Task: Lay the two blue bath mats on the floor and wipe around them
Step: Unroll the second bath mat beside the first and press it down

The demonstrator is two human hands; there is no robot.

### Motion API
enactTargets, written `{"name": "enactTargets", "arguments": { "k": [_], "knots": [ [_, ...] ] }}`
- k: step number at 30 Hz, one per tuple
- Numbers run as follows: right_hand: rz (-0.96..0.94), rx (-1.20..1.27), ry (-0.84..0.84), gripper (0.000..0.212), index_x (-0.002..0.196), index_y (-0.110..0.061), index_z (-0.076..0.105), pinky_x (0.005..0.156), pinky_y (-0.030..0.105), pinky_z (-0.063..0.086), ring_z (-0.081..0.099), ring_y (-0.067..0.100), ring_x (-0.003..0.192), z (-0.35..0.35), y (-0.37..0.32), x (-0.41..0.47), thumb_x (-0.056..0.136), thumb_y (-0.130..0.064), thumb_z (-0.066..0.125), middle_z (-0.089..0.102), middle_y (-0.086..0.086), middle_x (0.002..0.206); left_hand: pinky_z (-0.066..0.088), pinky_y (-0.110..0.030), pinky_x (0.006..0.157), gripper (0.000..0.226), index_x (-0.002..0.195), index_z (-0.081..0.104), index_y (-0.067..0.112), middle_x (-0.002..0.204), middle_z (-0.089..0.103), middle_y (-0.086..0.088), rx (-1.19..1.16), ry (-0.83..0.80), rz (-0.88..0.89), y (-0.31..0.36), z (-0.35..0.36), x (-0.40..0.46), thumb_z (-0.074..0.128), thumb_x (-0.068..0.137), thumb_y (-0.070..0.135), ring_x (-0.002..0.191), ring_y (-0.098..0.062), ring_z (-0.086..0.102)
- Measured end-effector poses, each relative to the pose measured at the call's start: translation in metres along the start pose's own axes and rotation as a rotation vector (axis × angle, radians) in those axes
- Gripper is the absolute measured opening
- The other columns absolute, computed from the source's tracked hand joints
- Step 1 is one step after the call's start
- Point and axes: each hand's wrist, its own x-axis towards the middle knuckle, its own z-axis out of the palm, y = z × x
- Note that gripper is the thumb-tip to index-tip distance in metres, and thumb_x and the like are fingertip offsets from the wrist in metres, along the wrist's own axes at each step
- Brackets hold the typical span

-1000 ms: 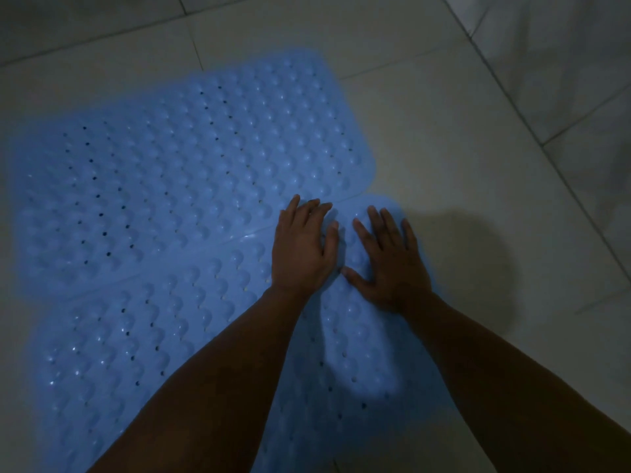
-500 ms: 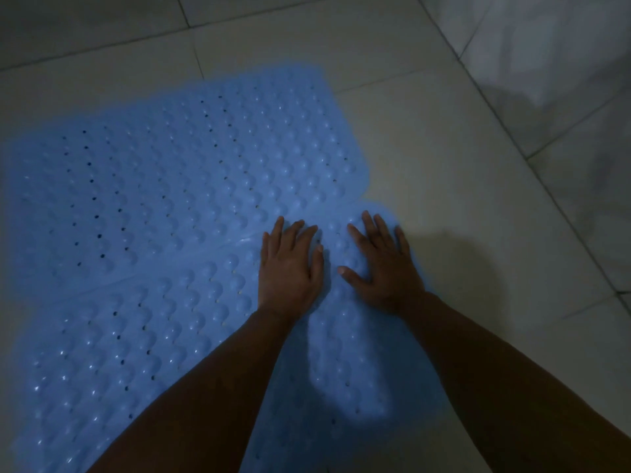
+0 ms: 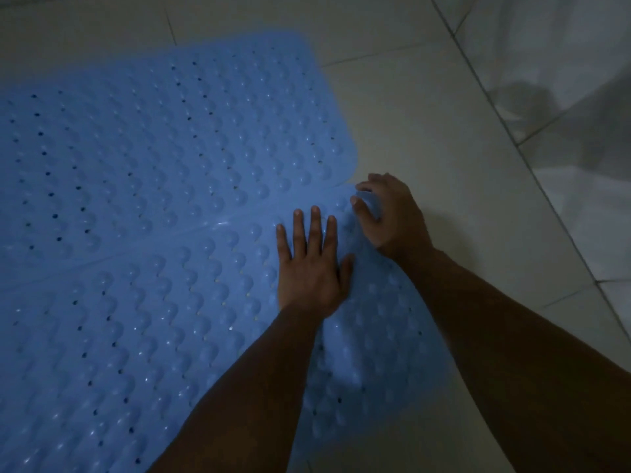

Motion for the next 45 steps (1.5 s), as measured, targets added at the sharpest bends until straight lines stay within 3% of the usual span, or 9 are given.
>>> {"name": "enactTargets", "arguments": {
  "k": [17, 22, 24, 25, 28, 32, 35, 37, 45],
  "knots": [
    [0.053, -0.113, 0.047, 0.039, 0.116, -0.012, 0.069, 0.113, 0.044, 0.042, 0.055, 0.034, 0.128, 0.000, 0.002, -0.022, 0.100, -0.042, 0.051, 0.064, 0.011, 0.128, -0.001, -0.065, 0.124, 0.080, 0.166, 0.009, 0.015, 0.173, -0.005, -0.013, -0.024, -0.045, 0.008, -0.003, -0.003, 0.004, 0.020, 0.104, 0.064, 0.158, -0.038, -0.015],
    [0.025, -0.125, 0.054, 0.035, 0.112, -0.013, 0.070, 0.109, 0.039, 0.042, 0.056, 0.031, 0.125, -0.016, -0.020, -0.024, 0.100, -0.040, 0.051, 0.066, 0.009, 0.124, -0.008, -0.065, 0.123, 0.087, 0.165, 0.004, 0.017, 0.173, -0.010, -0.013, -0.086, -0.149, 0.021, -0.006, -0.011, 0.007, 0.015, 0.097, 0.069, 0.157, -0.037, -0.019],
    [0.006, -0.136, 0.061, 0.033, 0.108, -0.015, 0.070, 0.105, 0.040, 0.045, 0.058, 0.030, 0.120, -0.026, -0.033, -0.016, 0.100, -0.040, 0.050, 0.067, 0.007, 0.119, -0.004, -0.058, 0.127, 0.081, 0.165, 0.016, 0.018, 0.173, 0.005, -0.012, -0.281, -0.181, 0.013, -0.014, -0.026, 0.014, 0.014, 0.097, 0.063, 0.160, -0.033, -0.007],
    [0.013, -0.128, 0.043, 0.034, 0.108, -0.017, 0.069, 0.103, 0.040, 0.046, 0.059, 0.029, 0.118, -0.029, -0.044, -0.015, 0.099, -0.042, 0.049, 0.067, 0.005, 0.118, 0.008, -0.054, 0.128, 0.076, 0.161, 0.030, 0.017, 0.170, 0.022, -0.014, -0.403, -0.125, -0.006, -0.025, -0.037, 0.012, 0.017, 0.098, 0.058, 0.160, -0.033, 0.008],
    [-0.002, -0.108, -0.024, 0.036, 0.112, -0.021, 0.069, 0.100, 0.040, 0.047, 0.059, 0.026, 0.116, -0.026, -0.078, -0.016, 0.096, -0.046, 0.049, 0.067, 0.001, 0.116, 0.038, -0.050, 0.119, 0.056, 0.140, 0.062, 0.011, 0.145, 0.060, -0.016, -0.480, 0.230, -0.074, -0.064, -0.051, -0.005, 0.034, 0.102, 0.040, 0.146, -0.038, 0.044],
    [-0.142, -0.201, -0.172, 0.048, 0.122, -0.014, 0.068, 0.101, 0.042, 0.048, 0.061, 0.035, 0.123, 0.019, -0.112, -0.041, 0.096, -0.046, 0.044, 0.066, 0.011, 0.124, 0.042, -0.054, 0.114, 0.048, 0.135, 0.065, 0.013, 0.140, 0.063, -0.013, -0.365, 0.321, -0.189, -0.104, -0.054, -0.037, 0.041, 0.101, 0.037, 0.145, -0.038, 0.044],
    [-0.107, -0.316, -0.398, 0.073, 0.153, -0.015, 0.045, 0.121, 0.058, 0.029, 0.027, 0.038, 0.154, 0.063, -0.133, -0.068, 0.095, -0.057, 0.028, 0.036, 0.018, 0.163, 0.039, -0.053, 0.115, 0.046, 0.138, 0.063, 0.017, 0.145, 0.060, -0.008, -0.308, 0.303, -0.257, -0.124, -0.058, -0.057, 0.043, 0.101, 0.037, 0.150, -0.033, 0.038],
    [-0.103, -0.404, -0.456, 0.081, 0.162, -0.017, 0.024, 0.125, 0.060, 0.013, 0.007, 0.035, 0.159, 0.084, -0.139, -0.086, 0.096, -0.063, 0.022, 0.012, 0.016, 0.171, 0.038, -0.052, 0.115, 0.045, 0.139, 0.062, 0.019, 0.147, 0.059, -0.006, -0.279, 0.307, -0.285, -0.134, -0.058, -0.064, 0.044, 0.102, 0.036, 0.151, -0.031, 0.035],
    [-0.103, -0.463, -0.336, 0.083, 0.164, -0.020, 0.015, 0.127, 0.057, 0.007, -0.001, 0.030, 0.160, 0.098, -0.142, -0.099, 0.099, -0.069, 0.032, 0.001, 0.011, 0.173, 0.036, -0.053, 0.116, 0.045, 0.139, 0.061, 0.019, 0.148, 0.057, -0.004, -0.240, 0.294, -0.255, -0.155, -0.052, -0.053, 0.040, 0.104, 0.038, 0.153, -0.030, 0.033]
  ]
}}
